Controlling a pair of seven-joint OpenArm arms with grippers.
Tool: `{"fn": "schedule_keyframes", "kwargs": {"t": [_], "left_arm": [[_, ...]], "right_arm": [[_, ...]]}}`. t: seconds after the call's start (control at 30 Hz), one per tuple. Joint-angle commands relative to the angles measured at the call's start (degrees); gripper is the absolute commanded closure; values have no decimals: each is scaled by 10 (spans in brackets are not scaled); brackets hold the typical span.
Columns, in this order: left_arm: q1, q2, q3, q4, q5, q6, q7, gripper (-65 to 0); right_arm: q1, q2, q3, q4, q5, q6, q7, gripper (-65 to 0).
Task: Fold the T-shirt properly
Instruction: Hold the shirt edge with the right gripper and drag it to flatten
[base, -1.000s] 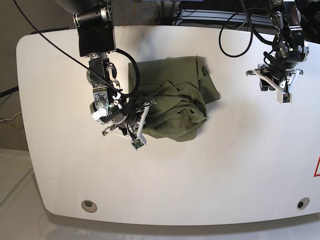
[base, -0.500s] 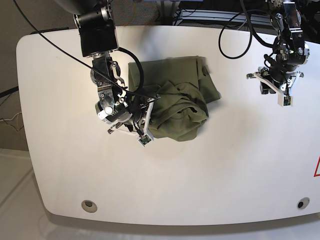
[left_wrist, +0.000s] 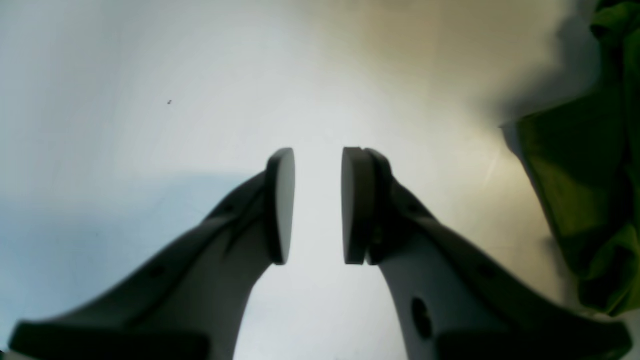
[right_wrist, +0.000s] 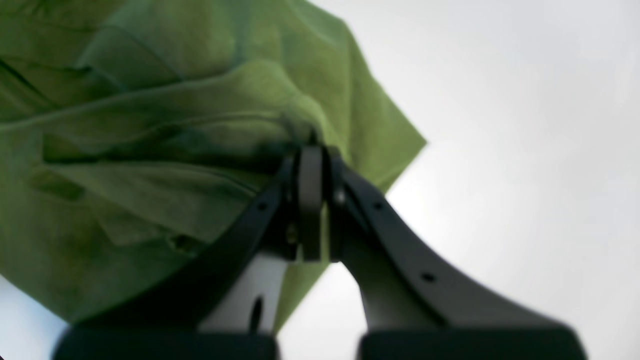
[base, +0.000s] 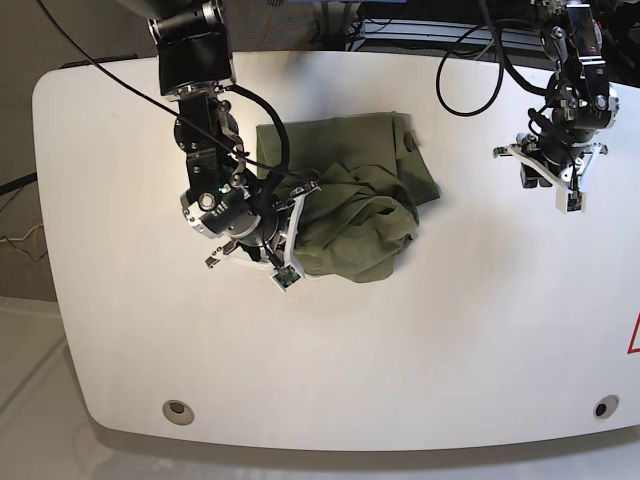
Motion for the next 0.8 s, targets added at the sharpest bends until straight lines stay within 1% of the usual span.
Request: {"fn": "schedule_keyframes", "kwargs": {"t": [0.0,0.17,0.43,0.77], "left_arm": [[-3,-5,-2,8,-1,0,-12,-153],[-3,-5,-2,8,-1,0,-13,-153],[-11,-5,-2,-1,-1,0,-14,-153],[-24,-5,7,-1,2,0,-14,-153]], "right_arm": [[-7,-1,1,43,4,-2,-1,0],[-34,-1,0,93,4,-3,-21,0],[-64,-2,-5,138,5,-3,-74,0],[-105,-2,-14,149,5,-3,-94,0]]}}
